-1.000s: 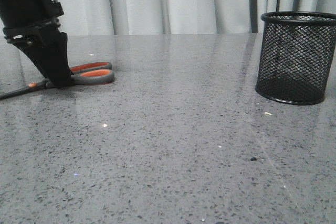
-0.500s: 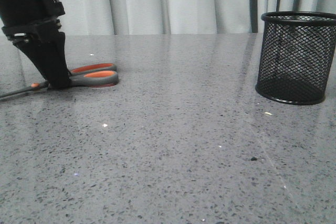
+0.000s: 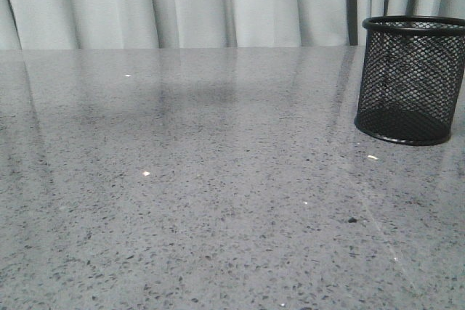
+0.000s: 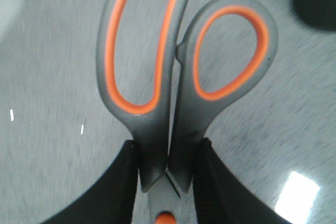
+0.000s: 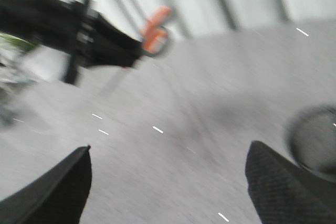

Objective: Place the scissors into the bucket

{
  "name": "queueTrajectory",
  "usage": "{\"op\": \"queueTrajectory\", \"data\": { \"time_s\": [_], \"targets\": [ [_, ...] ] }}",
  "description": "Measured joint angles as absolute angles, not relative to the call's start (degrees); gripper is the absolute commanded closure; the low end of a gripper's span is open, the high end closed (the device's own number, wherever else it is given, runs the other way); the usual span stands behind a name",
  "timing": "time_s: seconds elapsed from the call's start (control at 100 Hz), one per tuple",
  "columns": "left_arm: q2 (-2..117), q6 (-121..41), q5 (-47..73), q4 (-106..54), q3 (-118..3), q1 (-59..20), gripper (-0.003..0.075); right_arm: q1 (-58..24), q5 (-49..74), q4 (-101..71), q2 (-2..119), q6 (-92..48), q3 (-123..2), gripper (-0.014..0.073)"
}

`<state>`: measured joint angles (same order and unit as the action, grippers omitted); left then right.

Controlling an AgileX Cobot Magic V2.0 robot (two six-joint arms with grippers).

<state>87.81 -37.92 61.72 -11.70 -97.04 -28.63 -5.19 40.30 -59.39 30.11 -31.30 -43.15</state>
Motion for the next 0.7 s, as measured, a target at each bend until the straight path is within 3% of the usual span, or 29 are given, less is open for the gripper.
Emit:
{"op": "queueTrajectory", "data": {
  "time_s": [0.4,0.7],
  "targets": [
    [82.15,-40.25,58.47,-12.34,-97.20,-46.88,0.0733,-5.19,41.96,-70.12,38.02,-37.07,-49.24,0.0053],
    [82.15,-40.25,54.49,-12.34,-97.20,-53.23,0.0733,-5.19,43.38,-70.47,44.70,-37.82,-50.41,0.0054]
  ]
}}
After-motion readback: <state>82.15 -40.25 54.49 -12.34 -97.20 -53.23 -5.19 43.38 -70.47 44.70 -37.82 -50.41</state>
